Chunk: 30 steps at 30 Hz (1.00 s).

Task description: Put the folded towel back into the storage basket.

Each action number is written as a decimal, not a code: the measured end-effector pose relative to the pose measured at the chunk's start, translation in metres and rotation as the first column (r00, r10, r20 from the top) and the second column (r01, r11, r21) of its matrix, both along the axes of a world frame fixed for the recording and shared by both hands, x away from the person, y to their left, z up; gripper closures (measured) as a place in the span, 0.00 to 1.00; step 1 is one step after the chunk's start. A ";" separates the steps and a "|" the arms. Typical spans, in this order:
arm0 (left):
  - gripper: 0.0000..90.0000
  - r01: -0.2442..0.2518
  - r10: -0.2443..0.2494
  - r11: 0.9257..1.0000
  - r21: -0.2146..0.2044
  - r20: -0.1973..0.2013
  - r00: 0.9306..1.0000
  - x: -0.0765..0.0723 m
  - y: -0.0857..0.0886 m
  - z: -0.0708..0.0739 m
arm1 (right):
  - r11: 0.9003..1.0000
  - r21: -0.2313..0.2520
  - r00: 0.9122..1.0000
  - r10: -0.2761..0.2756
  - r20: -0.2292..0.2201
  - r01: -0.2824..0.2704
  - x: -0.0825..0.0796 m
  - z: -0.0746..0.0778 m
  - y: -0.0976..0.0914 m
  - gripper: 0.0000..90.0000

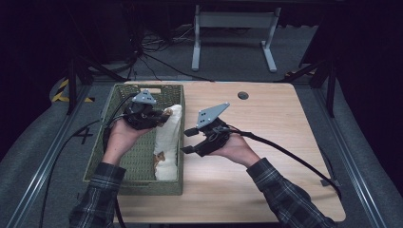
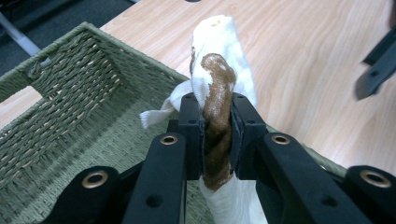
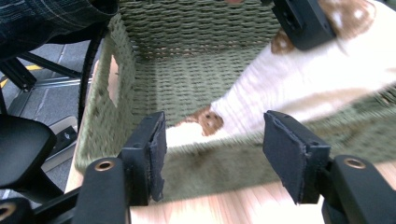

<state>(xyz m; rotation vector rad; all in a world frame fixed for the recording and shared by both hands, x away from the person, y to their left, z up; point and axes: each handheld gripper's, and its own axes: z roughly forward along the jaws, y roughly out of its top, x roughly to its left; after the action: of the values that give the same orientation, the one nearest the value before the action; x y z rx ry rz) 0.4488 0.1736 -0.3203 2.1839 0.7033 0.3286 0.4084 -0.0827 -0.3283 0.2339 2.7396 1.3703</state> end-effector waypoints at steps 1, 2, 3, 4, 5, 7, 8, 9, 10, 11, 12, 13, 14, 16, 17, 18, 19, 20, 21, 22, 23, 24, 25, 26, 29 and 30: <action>0.86 0.000 0.000 1.000 0.000 0.000 1.000 0.000 0.000 0.000 | 1.000 0.000 1.000 0.000 0.000 0.000 0.000 0.000 0.000 0.43; 0.86 -0.006 0.006 1.000 0.014 0.001 1.000 0.005 -0.002 -0.003 | 1.000 -0.004 1.000 -0.006 0.005 0.006 0.001 -0.001 -0.011 0.41; 0.86 -0.006 0.006 1.000 0.014 0.001 1.000 0.005 -0.002 -0.003 | 1.000 -0.004 1.000 -0.006 0.005 0.006 0.001 -0.001 -0.011 0.41; 0.86 -0.010 0.010 1.000 0.015 -0.008 1.000 0.008 -0.003 -0.005 | 1.000 -0.005 1.000 -0.012 0.008 0.012 0.001 -0.002 -0.020 0.39; 0.86 -0.014 0.015 1.000 0.023 -0.013 1.000 0.010 -0.003 -0.006 | 1.000 -0.005 1.000 -0.012 0.008 0.012 0.001 -0.002 -0.020 0.39; 0.86 -0.021 0.023 0.999 0.042 -0.030 0.999 0.016 -0.006 -0.010 | 1.000 -0.005 1.000 -0.023 0.007 0.023 0.002 -0.005 -0.032 0.39; 0.86 -0.029 0.031 0.998 0.056 -0.033 0.999 0.018 -0.006 -0.011 | 1.000 -0.004 1.000 -0.030 0.006 0.030 0.002 -0.006 -0.037 0.39; 0.86 -0.034 0.037 0.997 0.066 -0.034 0.999 0.020 -0.008 -0.012 | 0.999 -0.004 0.999 -0.033 0.006 0.033 0.002 -0.007 -0.042 0.39; 0.86 -0.036 0.038 0.997 0.075 -0.032 0.999 0.021 -0.008 -0.013 | 0.999 -0.003 0.999 -0.038 0.004 0.038 0.003 -0.008 -0.048 0.39; 0.86 -0.035 0.038 0.996 0.079 -0.039 0.999 0.023 -0.008 -0.013 | 0.999 -0.001 0.999 -0.042 0.003 0.042 0.003 -0.008 -0.052 0.39; 0.86 -0.043 0.046 0.996 0.083 -0.044 0.998 0.025 -0.009 -0.015 | 0.999 -0.001 0.999 -0.044 0.002 0.044 0.003 -0.009 -0.055 0.39; 0.86 -0.044 0.048 0.995 0.085 -0.046 0.998 0.026 -0.009 -0.016 | 0.999 0.001 0.999 -0.049 0.003 0.049 0.003 -0.010 -0.060 0.38; 0.86 -0.049 0.054 0.995 0.091 -0.051 0.997 0.028 -0.009 -0.017 | 0.999 0.001 0.999 -0.050 0.003 0.050 0.003 -0.010 -0.063 0.38; 0.85 -0.059 0.065 0.993 0.103 -0.055 0.996 0.031 -0.009 -0.020 | 0.999 -0.006 0.999 -0.054 0.006 0.054 0.002 -0.011 -0.071 0.38; 0.85 -0.061 0.067 0.993 0.106 -0.059 0.996 0.033 -0.010 -0.021 | 0.998 -0.010 0.998 -0.057 0.009 0.057 0.002 -0.011 -0.074 0.38; 0.85 -0.065 0.071 0.992 0.108 -0.057 0.996 0.035 -0.010 -0.022 | 0.998 -0.009 0.998 -0.060 0.012 0.060 0.002 -0.011 -0.078 0.38; 0.85 -0.067 0.074 0.991 0.112 -0.057 0.996 0.036 -0.011 -0.023 | 0.998 -0.005 0.998 -0.062 0.011 0.062 0.002 -0.011 -0.081 0.38; 0.85 -0.073 0.080 0.991 0.116 -0.057 0.995 0.038 -0.011 -0.023 | 0.998 -0.002 0.998 -0.063 0.013 0.063 0.002 -0.010 -0.085 0.38; 0.84 -0.082 0.089 0.989 0.122 -0.055 0.994 0.040 -0.011 -0.024 | 0.998 0.002 0.998 -0.065 0.014 0.065 0.002 -0.010 -0.088 0.38; 0.82 -0.088 0.096 0.988 0.127 -0.054 0.994 0.042 -0.011 -0.025 | 0.998 0.000 0.998 -0.068 0.013 0.068 0.002 -0.011 -0.092 0.38; 0.78 -0.098 0.106 0.987 0.125 -0.054 0.993 0.043 -0.012 -0.025 | 0.998 0.001 0.997 -0.071 0.014 0.071 0.002 -0.011 -0.095 0.38; 0.74 -0.100 0.108 0.987 0.123 -0.060 0.992 0.044 -0.012 -0.025 | 0.997 0.002 0.997 -0.073 0.011 0.073 0.002 -0.012 -0.098 0.38; 0.71 -0.105 0.112 0.988 0.117 -0.058 0.992 0.045 -0.012 -0.024 | 0.997 -0.001 0.997 -0.074 0.012 0.074 0.003 -0.012 -0.101 0.38; 0.68 -0.110 0.117 0.988 0.109 -0.058 0.991 0.045 -0.012 -0.023 | 0.997 -0.002 0.997 -0.077 0.011 0.077 0.003 -0.012 -0.104 0.38; 0.59 -0.114 0.120 0.989 0.094 -0.059 0.991 0.044 -0.014 -0.019 | 0.996 0.001 0.996 -0.085 0.010 0.085 0.004 -0.012 -0.112 0.38; 0.57 -0.114 0.119 0.990 0.087 -0.056 0.991 0.043 -0.016 -0.019 | 0.996 0.001 0.996 -0.087 0.011 0.087 0.004 -0.012 -0.114 0.38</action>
<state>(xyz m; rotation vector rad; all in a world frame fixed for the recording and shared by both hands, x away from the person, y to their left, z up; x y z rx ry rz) 0.4917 0.1575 -0.3388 2.2446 0.8672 0.3587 0.4124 -0.1962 -0.3406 0.3412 2.6860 1.3459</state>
